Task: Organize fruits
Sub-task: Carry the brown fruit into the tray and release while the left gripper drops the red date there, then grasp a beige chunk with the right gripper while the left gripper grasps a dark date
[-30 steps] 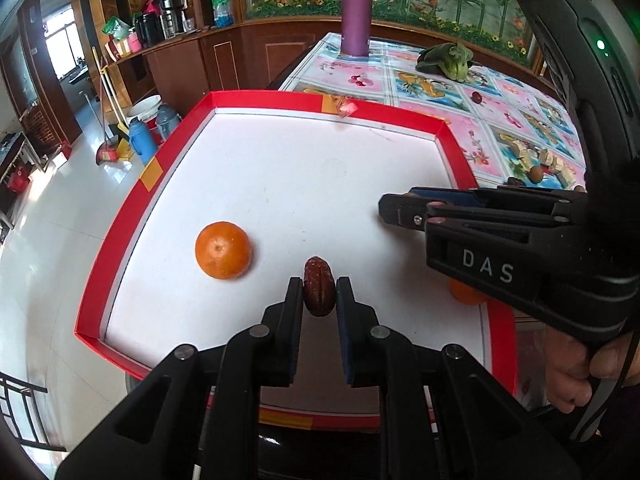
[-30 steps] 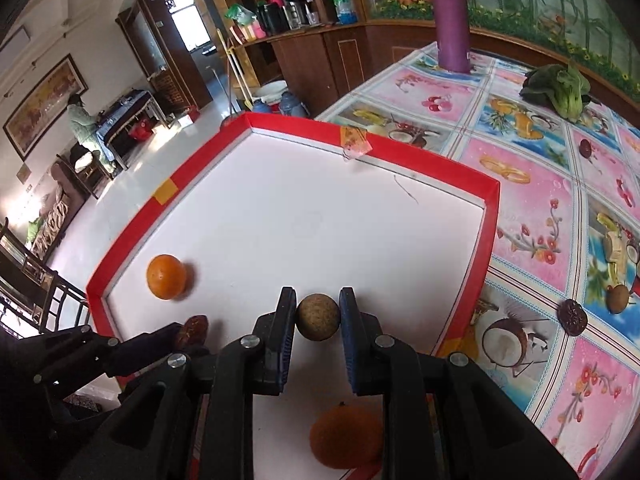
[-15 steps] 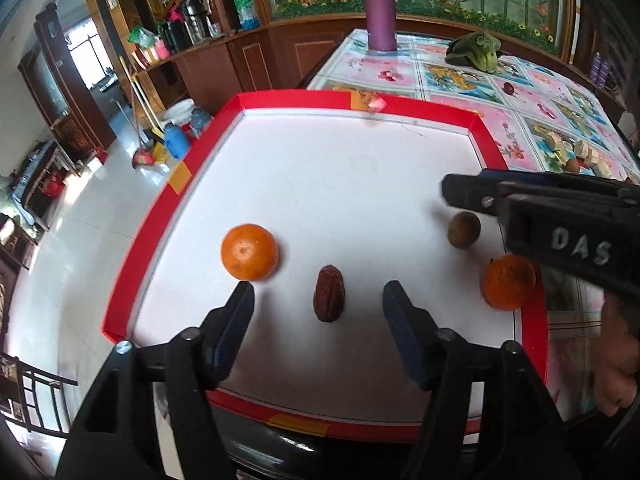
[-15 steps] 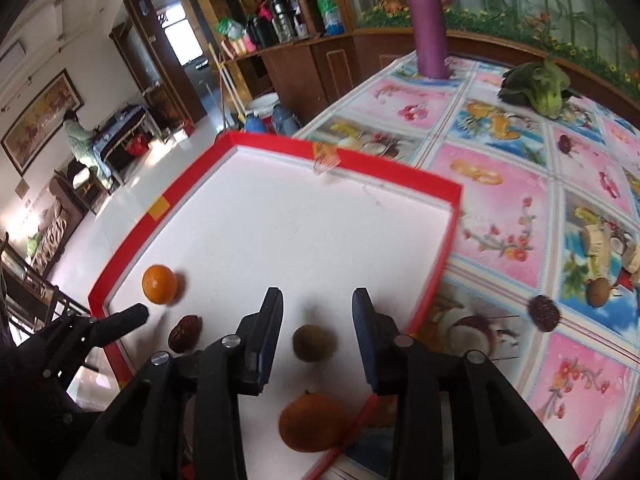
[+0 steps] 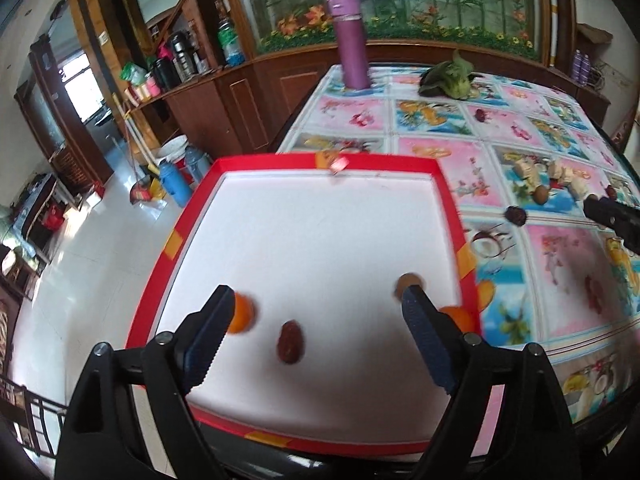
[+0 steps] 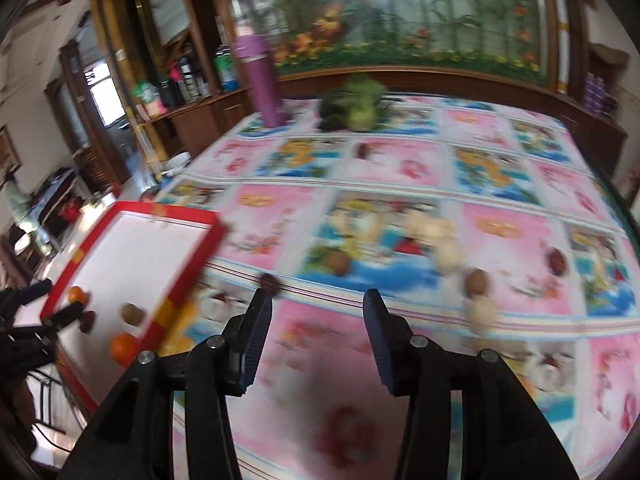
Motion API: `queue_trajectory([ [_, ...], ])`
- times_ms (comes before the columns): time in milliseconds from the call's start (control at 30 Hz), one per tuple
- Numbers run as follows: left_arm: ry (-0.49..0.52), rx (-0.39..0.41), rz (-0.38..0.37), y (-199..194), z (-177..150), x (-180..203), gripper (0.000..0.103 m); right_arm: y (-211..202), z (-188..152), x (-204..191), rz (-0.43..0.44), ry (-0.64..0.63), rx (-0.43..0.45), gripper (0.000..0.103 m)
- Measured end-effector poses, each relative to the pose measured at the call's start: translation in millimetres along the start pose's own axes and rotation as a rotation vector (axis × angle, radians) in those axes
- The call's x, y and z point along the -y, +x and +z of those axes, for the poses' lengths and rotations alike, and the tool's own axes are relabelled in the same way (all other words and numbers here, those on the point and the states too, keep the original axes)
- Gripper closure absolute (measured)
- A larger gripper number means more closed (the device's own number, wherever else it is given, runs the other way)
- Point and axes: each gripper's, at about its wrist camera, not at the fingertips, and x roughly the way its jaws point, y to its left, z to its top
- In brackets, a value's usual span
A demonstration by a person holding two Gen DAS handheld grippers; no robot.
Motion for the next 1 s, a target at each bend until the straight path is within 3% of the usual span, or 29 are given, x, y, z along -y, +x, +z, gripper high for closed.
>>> queue_trajectory([
  [167,0.081,0.036,-0.065,-11,16,39,0.016,-14,-21,59,-0.092,0.067,-0.020,0.056],
  [333,0.160,0.026,-0.133,-11,20,80,0.013,-15,-28,88,-0.113,0.114,-0.037,0.056],
  [500,0.214,-0.006,-0.153,4,27,108,0.013,1,-17,90,-0.112,0.114,-0.043,0.056],
  [733,0.183,-0.073,-0.217,34,45,114,0.013,27,-8,96,-0.142,0.133,-0.073,0.056],
  [1000,0.180,-0.127,-0.275,61,60,142,0.013,28,-11,96,-0.116,0.135,-0.073,0.056],
])
